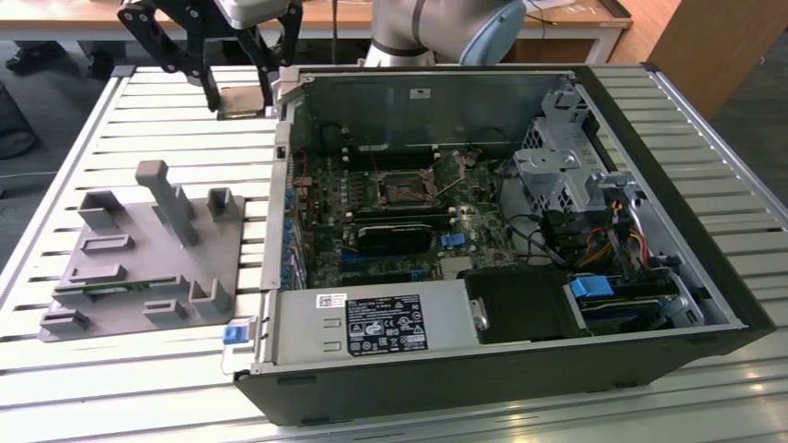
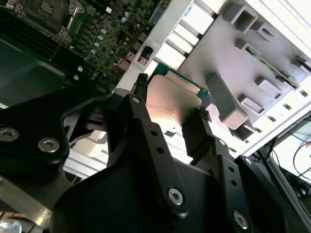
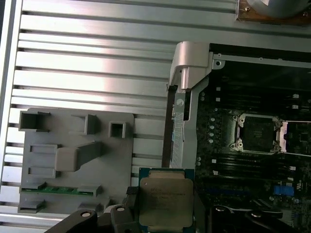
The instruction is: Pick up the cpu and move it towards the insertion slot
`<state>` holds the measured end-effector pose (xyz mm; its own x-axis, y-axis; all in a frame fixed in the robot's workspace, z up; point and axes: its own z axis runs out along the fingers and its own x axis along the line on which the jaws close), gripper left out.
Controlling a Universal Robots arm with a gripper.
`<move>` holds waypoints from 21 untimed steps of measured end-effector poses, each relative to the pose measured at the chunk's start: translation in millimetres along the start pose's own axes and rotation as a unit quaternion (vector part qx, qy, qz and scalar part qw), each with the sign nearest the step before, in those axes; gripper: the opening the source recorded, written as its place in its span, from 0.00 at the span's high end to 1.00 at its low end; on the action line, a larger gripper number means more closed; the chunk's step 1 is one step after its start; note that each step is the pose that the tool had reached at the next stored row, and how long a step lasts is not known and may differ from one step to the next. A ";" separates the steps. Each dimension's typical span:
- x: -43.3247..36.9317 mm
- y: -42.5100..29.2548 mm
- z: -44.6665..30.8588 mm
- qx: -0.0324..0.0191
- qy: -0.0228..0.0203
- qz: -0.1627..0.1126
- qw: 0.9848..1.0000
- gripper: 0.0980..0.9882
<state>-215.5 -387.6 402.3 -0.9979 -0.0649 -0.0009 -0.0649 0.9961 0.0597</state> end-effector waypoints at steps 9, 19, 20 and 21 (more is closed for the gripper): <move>-12.3 -0.8 -0.1 0.000 0.000 0.000 1.000 0.51; -25.2 -1.6 -0.1 0.000 0.000 0.000 1.000 0.51; -26.8 -1.7 -0.1 0.000 0.000 0.000 1.000 0.51; -28.5 -1.8 -0.1 0.000 0.000 0.000 1.000 0.51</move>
<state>-187.0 -387.5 402.3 -0.9979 -0.0649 -0.0008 -0.0649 0.9961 0.0597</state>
